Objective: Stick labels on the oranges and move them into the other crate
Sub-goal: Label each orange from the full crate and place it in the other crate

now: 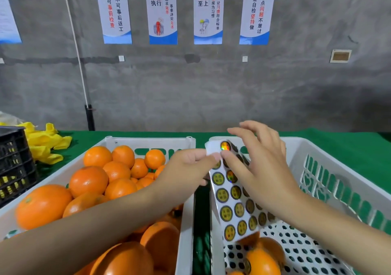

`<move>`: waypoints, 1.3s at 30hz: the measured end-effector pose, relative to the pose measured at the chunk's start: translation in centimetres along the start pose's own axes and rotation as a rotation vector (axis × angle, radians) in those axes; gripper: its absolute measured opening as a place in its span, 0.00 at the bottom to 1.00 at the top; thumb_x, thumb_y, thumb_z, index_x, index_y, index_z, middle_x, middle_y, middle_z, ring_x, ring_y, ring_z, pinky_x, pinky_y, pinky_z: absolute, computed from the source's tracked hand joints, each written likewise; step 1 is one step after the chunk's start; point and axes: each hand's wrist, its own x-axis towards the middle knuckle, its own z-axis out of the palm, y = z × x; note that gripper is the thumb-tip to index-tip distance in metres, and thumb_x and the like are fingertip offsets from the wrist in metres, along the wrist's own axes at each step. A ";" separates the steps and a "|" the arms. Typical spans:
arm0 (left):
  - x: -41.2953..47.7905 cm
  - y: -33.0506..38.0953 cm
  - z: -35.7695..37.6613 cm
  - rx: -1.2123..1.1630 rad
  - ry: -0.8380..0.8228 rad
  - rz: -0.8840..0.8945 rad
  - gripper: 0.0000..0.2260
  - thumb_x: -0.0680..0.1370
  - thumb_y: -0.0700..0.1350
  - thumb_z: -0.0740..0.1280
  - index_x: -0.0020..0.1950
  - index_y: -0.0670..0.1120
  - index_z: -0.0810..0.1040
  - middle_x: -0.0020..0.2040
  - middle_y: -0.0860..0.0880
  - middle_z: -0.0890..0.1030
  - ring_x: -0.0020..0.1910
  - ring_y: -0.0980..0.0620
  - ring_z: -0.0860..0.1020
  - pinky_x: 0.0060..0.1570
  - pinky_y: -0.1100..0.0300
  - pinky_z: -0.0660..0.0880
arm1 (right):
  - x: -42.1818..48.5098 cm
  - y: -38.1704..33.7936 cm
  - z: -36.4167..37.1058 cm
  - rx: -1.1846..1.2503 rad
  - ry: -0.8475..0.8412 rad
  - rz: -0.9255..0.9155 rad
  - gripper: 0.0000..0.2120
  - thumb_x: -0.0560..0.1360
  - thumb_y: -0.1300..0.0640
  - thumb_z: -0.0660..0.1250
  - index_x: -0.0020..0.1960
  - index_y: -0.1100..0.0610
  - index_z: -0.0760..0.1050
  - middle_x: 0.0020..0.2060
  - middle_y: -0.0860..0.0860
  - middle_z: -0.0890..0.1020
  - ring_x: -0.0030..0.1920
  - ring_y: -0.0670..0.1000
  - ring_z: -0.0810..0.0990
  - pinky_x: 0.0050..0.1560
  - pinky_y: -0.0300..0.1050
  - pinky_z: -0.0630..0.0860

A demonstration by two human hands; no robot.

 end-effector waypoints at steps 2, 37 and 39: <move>0.3 0.2 -0.2 0.012 0.091 -0.034 0.13 0.82 0.51 0.64 0.45 0.47 0.85 0.37 0.50 0.86 0.35 0.57 0.83 0.47 0.55 0.80 | 0.0 0.0 -0.2 0.004 -0.010 -0.079 0.15 0.78 0.46 0.64 0.64 0.48 0.76 0.60 0.44 0.73 0.63 0.47 0.67 0.64 0.49 0.66; -0.5 -0.5 -1.0 0.663 -0.189 0.283 0.09 0.83 0.42 0.61 0.43 0.45 0.75 0.34 0.45 0.73 0.34 0.47 0.68 0.35 0.45 0.67 | 0.9 1.9 -0.4 0.507 -0.423 0.035 0.07 0.71 0.45 0.74 0.48 0.42 0.81 0.47 0.39 0.83 0.52 0.40 0.79 0.52 0.40 0.74; -0.5 -0.5 -1.0 0.642 -0.200 0.300 0.09 0.83 0.42 0.61 0.45 0.43 0.76 0.34 0.44 0.73 0.35 0.46 0.68 0.36 0.44 0.67 | 1.0 1.8 -0.3 0.521 -0.400 0.037 0.07 0.69 0.46 0.74 0.46 0.42 0.80 0.45 0.38 0.83 0.50 0.39 0.79 0.49 0.32 0.72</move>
